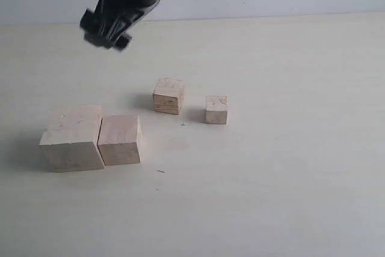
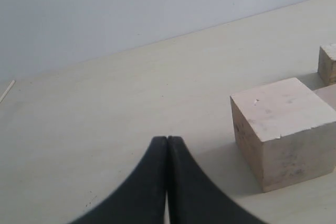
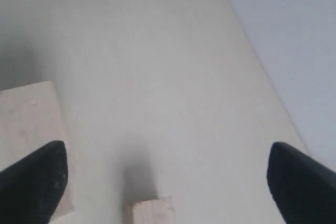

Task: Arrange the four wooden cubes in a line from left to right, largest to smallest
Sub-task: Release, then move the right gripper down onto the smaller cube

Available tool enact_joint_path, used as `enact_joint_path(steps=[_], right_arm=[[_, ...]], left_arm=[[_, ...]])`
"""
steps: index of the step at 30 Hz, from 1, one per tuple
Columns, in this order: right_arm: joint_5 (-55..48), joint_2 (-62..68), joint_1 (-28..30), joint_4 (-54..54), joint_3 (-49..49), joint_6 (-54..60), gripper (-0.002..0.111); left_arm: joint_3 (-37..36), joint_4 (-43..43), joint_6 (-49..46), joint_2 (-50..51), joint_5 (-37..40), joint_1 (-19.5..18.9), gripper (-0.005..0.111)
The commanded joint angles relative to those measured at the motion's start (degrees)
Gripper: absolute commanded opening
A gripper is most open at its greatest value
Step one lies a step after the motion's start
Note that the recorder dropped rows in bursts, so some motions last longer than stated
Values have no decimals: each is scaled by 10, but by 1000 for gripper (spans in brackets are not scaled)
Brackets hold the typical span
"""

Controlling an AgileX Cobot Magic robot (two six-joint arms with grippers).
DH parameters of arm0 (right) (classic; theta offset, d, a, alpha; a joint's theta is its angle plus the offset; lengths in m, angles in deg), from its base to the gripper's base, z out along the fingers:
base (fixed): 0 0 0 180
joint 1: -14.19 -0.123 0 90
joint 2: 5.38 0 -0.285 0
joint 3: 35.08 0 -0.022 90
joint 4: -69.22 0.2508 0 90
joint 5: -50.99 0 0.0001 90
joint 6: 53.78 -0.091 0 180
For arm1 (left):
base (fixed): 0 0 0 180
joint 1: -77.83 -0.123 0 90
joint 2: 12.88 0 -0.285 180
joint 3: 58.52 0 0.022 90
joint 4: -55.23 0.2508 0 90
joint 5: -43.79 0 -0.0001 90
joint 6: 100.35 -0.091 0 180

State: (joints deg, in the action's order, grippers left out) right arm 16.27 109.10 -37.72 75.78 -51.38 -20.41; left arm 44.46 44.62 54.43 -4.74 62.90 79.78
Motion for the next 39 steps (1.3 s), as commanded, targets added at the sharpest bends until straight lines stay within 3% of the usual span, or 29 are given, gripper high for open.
enact_joint_path(steps=[1, 10, 22, 24, 25, 26, 27, 28, 31, 34, 39], right_arm=[[-47, 0, 48, -48, 1, -93, 97], [-95, 111, 77, -50, 1, -84, 97], [12, 210, 79, -56, 0, -74, 96], [17, 223, 79, -54, 0, -50, 85], [8, 224, 79, -52, 0, -33, 62], [5, 220, 79, -52, 0, -33, 47], [-5, 205, 79, -51, 0, -33, 15], [-11, 195, 79, -51, 0, -33, 2], [-92, 111, 79, 8, 1, -1, 1], [-174, 58, 79, 111, 27, 186, 1], [-175, 76, 79, 139, 94, 238, 1]], left_arm=[[-2, -6, -1, -4, -4, -2, 0], [-2, -6, -1, -4, -4, -2, 0], [-2, -6, -1, -4, -4, -2, 0], [-2, -6, -1, -4, -4, -2, 0], [-2, -6, -1, -4, -4, -2, 0], [-2, -6, -1, -4, -4, -2, 0], [-2, -6, -1, -4, -4, -2, 0], [-2, -6, -1, -4, -4, -2, 0], [-2, -6, -1, -4, -4, -2, 0], [-2, -6, -1, -4, -4, -2, 0], [-2, -6, -1, -4, -4, -2, 0]])
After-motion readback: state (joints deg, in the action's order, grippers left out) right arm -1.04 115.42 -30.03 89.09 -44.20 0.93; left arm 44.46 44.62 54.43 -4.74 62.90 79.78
